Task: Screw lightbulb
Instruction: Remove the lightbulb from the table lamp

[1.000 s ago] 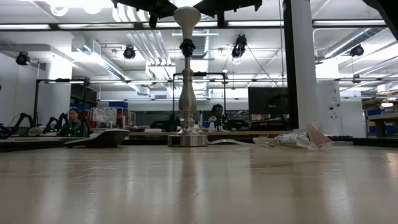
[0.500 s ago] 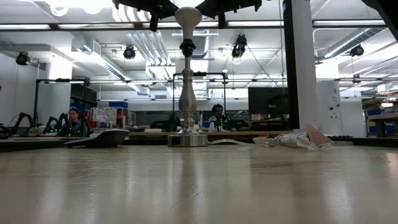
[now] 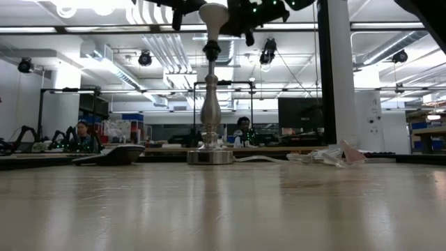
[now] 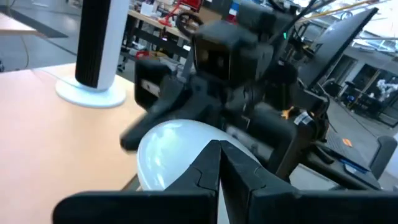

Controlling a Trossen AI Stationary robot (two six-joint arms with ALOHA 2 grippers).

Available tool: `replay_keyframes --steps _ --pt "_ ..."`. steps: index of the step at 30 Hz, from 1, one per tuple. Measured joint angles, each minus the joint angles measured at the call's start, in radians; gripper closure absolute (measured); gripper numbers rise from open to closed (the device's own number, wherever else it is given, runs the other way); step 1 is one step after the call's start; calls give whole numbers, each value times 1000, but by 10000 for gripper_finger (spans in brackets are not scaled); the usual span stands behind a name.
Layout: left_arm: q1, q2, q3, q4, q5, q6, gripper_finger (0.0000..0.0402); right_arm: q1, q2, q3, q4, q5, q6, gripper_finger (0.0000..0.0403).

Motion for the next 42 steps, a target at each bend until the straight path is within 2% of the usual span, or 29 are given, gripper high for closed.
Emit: replay_keyframes --steps 6,13,21,24,31,42 --pt "0 -19 -1 -17 -41 29 401 -4 -16 35 -12 9 6 403" --pt "2 -37 -2 -40 -106 101 401 -9 -36 145 -75 35 -4 403" --pt "5 -45 -2 -61 -117 162 401 1 -62 246 -202 -38 -33 403" --pt "10 -45 -1 -69 -117 167 401 10 -65 227 -210 -81 -18 403" --pt "15 -44 0 -93 -117 189 401 41 -65 128 -221 -101 -26 403" --pt "1 -28 1 -96 -126 167 401 33 -73 -20 -98 -108 -26 403"
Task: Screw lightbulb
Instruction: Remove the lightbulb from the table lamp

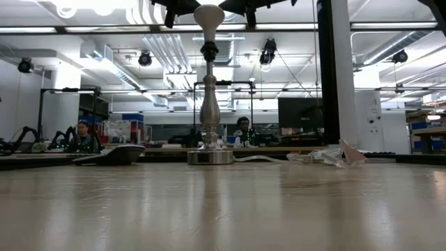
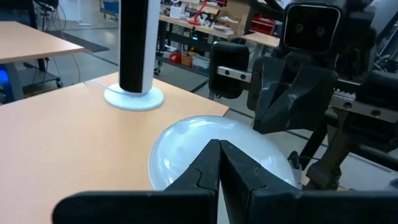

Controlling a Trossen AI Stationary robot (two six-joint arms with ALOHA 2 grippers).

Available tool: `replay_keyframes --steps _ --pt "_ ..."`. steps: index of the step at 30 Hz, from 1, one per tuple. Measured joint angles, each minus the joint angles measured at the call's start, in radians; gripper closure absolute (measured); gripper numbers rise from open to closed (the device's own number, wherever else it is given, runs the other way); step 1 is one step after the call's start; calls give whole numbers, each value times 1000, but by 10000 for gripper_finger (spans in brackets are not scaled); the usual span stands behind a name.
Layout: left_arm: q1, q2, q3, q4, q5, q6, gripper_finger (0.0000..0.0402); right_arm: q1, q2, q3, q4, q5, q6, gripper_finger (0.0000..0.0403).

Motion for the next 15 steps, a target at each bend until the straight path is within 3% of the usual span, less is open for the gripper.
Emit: replay_keyframes --steps 15 --pt "-54 3 -3 31 -5 -198 401 -6 4 -19 44 70 -29 403"
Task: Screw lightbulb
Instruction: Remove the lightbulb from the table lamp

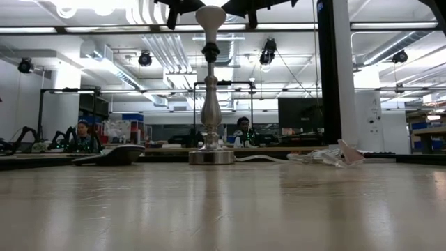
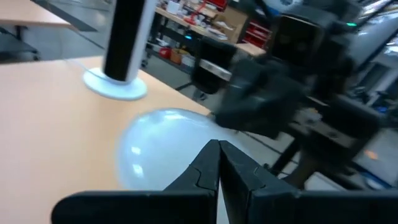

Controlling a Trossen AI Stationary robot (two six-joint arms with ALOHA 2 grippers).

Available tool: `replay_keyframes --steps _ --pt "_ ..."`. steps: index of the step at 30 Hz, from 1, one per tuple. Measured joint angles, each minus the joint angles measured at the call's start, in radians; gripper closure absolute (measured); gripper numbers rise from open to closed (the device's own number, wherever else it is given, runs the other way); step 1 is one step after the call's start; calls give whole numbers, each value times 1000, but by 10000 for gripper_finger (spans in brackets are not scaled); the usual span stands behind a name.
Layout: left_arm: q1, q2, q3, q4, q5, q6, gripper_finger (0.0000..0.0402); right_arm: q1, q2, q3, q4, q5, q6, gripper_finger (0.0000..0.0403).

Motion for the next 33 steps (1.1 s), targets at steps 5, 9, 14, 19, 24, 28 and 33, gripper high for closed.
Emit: replay_keyframes --steps 5,9,14,19,24,28,33 --pt "-16 5 -3 56 29 -66 401 -3 3 -6 27 39 -16 403" --pt "-18 4 -5 69 39 -73 401 -3 -5 -6 59 38 7 403" --pt "-5 -6 5 87 18 -71 401 -5 -24 14 29 31 4 403" --pt "0 -8 25 86 14 -30 401 -5 -40 33 4 27 7 403" --pt "18 -14 60 -18 -80 106 401 -5 -78 37 -32 21 -7 403" --pt "30 -14 71 -121 -142 250 401 -5 -80 36 -50 22 -9 403" --pt "32 -15 67 -131 -144 352 401 -5 -77 18 -48 5 -21 403"
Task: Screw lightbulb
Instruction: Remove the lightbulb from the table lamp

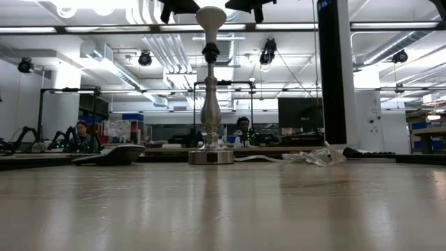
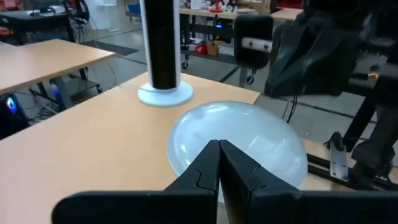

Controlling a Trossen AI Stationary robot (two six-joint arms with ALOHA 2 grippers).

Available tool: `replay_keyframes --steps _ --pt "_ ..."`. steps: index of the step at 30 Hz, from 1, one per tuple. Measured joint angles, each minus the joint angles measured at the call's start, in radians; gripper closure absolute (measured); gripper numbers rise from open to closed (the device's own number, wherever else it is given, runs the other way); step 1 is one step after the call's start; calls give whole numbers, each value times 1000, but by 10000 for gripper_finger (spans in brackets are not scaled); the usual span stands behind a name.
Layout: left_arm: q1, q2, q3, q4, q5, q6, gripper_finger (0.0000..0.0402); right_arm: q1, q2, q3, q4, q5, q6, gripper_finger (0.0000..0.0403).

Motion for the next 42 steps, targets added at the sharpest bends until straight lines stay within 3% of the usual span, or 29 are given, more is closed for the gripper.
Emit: replay_keyframes --steps 19,42 --pt "-21 1 -60 43 -16 -123 401 -5 -6 -183 197 -8 28 403" --pt "-72 6 -66 93 18 -266 401 -36 5 -199 260 29 -7 403"
